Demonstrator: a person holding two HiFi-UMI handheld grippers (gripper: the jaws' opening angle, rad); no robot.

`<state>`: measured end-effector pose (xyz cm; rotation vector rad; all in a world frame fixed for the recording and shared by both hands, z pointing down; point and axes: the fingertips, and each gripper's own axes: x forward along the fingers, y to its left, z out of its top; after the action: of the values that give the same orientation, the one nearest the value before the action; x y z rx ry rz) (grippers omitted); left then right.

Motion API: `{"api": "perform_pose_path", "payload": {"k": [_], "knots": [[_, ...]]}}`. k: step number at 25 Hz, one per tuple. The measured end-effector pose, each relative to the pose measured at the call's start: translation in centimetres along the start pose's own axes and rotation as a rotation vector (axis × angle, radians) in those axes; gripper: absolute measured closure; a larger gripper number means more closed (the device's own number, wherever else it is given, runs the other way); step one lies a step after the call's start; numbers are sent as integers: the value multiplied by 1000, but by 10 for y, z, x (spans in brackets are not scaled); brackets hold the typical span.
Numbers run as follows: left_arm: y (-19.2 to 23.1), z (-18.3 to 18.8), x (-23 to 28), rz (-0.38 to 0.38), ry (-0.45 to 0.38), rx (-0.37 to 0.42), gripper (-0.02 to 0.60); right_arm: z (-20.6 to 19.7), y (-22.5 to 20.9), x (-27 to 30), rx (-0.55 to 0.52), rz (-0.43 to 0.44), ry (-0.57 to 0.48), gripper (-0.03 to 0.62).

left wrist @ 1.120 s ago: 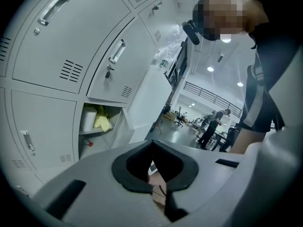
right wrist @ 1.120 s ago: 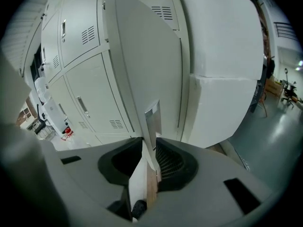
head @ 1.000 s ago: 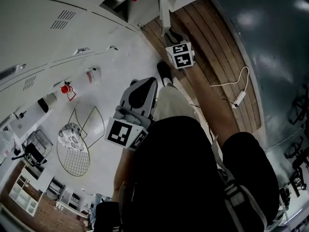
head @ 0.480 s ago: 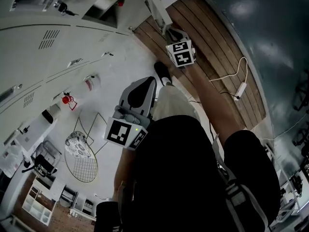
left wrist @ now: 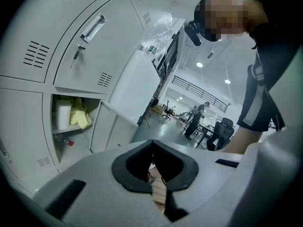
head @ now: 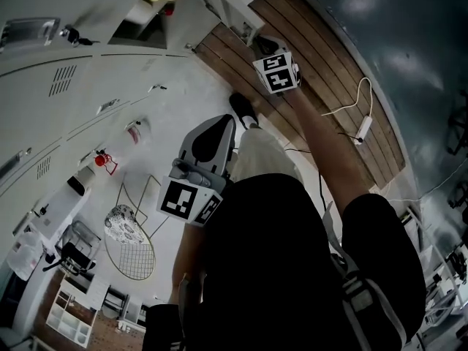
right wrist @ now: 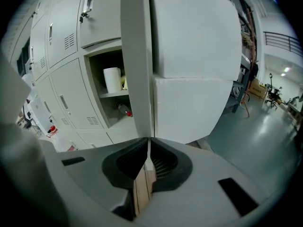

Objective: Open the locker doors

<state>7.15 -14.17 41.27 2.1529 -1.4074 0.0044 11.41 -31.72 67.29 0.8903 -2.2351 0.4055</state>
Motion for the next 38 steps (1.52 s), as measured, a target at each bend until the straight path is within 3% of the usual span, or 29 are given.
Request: {"api": "perform_pose_path", "payload": {"k": [18,38], "knots": [[2,6,19,-2,18,4,563,17,-91,14,26,-108,12,589],[13,9,11,36,6,-3,563,18,-105,24,29,-137,36,589]]}}
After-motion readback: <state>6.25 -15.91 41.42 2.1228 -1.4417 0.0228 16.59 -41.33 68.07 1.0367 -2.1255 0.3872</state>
